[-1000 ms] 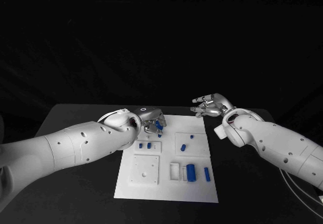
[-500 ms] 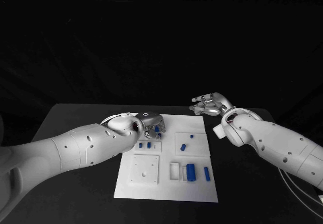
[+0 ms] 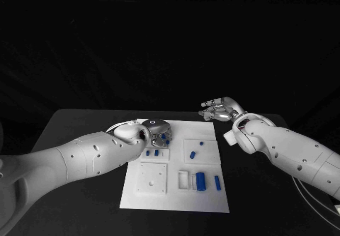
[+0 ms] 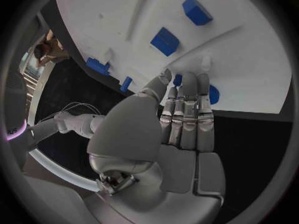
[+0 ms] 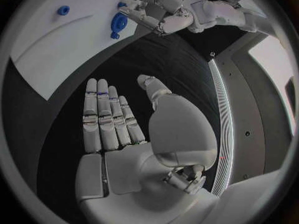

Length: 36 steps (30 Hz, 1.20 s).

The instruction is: Assemble the parts on the task board

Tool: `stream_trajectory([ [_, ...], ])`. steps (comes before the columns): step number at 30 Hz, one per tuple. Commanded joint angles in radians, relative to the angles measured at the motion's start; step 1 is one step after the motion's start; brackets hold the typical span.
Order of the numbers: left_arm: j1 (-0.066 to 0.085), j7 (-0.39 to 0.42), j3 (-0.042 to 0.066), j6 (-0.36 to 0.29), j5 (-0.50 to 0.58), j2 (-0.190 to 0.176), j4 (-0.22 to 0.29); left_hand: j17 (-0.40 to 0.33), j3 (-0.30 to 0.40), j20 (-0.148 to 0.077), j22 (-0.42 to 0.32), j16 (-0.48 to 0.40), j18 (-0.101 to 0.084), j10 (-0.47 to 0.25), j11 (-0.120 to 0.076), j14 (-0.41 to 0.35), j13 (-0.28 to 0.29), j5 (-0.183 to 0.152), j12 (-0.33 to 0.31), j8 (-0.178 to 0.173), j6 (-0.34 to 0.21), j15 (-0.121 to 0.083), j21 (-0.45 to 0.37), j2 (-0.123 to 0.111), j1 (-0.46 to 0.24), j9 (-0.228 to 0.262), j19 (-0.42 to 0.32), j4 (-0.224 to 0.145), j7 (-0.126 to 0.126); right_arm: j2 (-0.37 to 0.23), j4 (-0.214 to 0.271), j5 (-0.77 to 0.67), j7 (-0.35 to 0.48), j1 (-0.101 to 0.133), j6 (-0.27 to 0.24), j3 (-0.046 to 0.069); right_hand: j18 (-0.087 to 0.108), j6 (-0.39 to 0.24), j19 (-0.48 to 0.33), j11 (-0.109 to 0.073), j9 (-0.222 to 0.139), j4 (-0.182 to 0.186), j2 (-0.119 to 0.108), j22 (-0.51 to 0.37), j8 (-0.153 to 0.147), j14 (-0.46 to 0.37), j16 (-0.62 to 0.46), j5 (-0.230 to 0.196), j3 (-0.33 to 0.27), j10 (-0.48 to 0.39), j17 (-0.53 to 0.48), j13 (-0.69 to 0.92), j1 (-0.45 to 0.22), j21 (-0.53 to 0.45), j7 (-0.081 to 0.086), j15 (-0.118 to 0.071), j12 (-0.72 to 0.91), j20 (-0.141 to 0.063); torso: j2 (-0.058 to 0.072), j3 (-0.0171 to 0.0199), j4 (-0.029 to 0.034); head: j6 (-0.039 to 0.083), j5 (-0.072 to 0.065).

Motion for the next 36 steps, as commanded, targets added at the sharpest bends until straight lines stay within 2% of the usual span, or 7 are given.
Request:
stream_trajectory([
  [1,-0.004,0.001,0.000,-0.003,-0.012,0.007,-0.007,0.003,0.013,-0.008,0.024,0.010,0.014,0.009,-0.002,-0.004,-0.002,0.007,-0.005,-0.001,0.008,-0.003,0.011,0.012,-0.005,-0.002,-0.001,-0.001,0.001,0.001,0.002,0.006,0.010,0.000,0.005,0.001,0.008,-0.004,-0.008,0.001,0.000,-0.008,-0.002,-0.001,-0.001,-0.010,0.002,0.002,0.001,-0.009,-0.001,-0.001,-0.009,-0.002,0.005,-0.001,-0.003,0.001,0.001,0.0002,-0.0012,0.000,0.001],
  [11,-0.011,0.004,0.001,-0.003,-0.011,0.014,-0.030,0.020,0.054,-0.010,0.024,0.070,0.016,0.051,-0.010,-0.012,-0.002,0.008,-0.005,0.000,0.021,-0.005,0.061,0.020,-0.026,-0.001,-0.010,0.006,-0.001,0.001,0.004,0.006,0.009,0.001,0.010,0.001,0.008,-0.006,-0.010,0.001,0.000,-0.008,-0.001,-0.001,-0.001,-0.010,0.002,0.002,0.000,-0.009,-0.001,-0.001,-0.008,-0.002,0.005,0.000,-0.003,0.002,0.000,0.0009,0.0001,-0.003,-0.002],
  [18,-0.017,0.003,0.001,0.006,-0.011,0.019,-0.035,0.021,0.072,-0.011,0.024,0.088,0.019,0.077,-0.016,-0.005,-0.002,0.006,-0.005,0.000,0.044,-0.007,0.081,0.032,-0.028,-0.001,-0.011,0.013,-0.002,0.001,0.004,0.006,0.009,0.001,0.011,0.001,0.008,-0.004,-0.011,0.001,0.000,-0.009,0.000,-0.001,-0.001,-0.012,0.002,0.002,-0.002,-0.010,-0.001,-0.001,-0.010,-0.002,0.005,0.000,-0.003,0.002,0.000,-0.0001,0.0000,-0.003,-0.001],
  [31,-0.023,0.000,0.001,0.017,-0.007,0.023,-0.054,0.028,0.064,-0.019,0.023,0.121,0.015,0.139,-0.034,0.010,0.000,0.002,-0.005,0.000,0.080,-0.014,0.125,0.061,-0.022,0.000,-0.011,0.030,-0.011,0.004,0.000,0.010,0.014,0.001,0.009,0.001,0.008,-0.003,-0.012,0.001,0.000,-0.007,0.001,-0.001,-0.001,-0.013,0.002,0.005,-0.007,-0.011,-0.001,-0.001,-0.010,-0.002,0.005,0.001,-0.002,0.003,0.000,0.0002,0.0009,-0.004,0.003],
  [36,-0.025,-0.001,0.001,0.012,-0.007,0.024,-0.058,0.041,0.054,-0.029,0.025,0.147,0.015,0.176,-0.046,0.029,0.001,0.004,-0.004,0.001,0.103,-0.024,0.153,0.074,0.000,0.001,0.000,0.017,-0.014,0.004,0.000,0.011,0.014,0.001,0.009,0.001,0.008,-0.003,-0.012,0.001,0.000,-0.007,0.001,-0.001,-0.001,-0.013,0.002,0.005,-0.007,-0.011,-0.001,-0.001,-0.010,-0.002,0.005,0.001,-0.002,0.003,0.000,-0.0004,0.0005,-0.005,0.003],
])
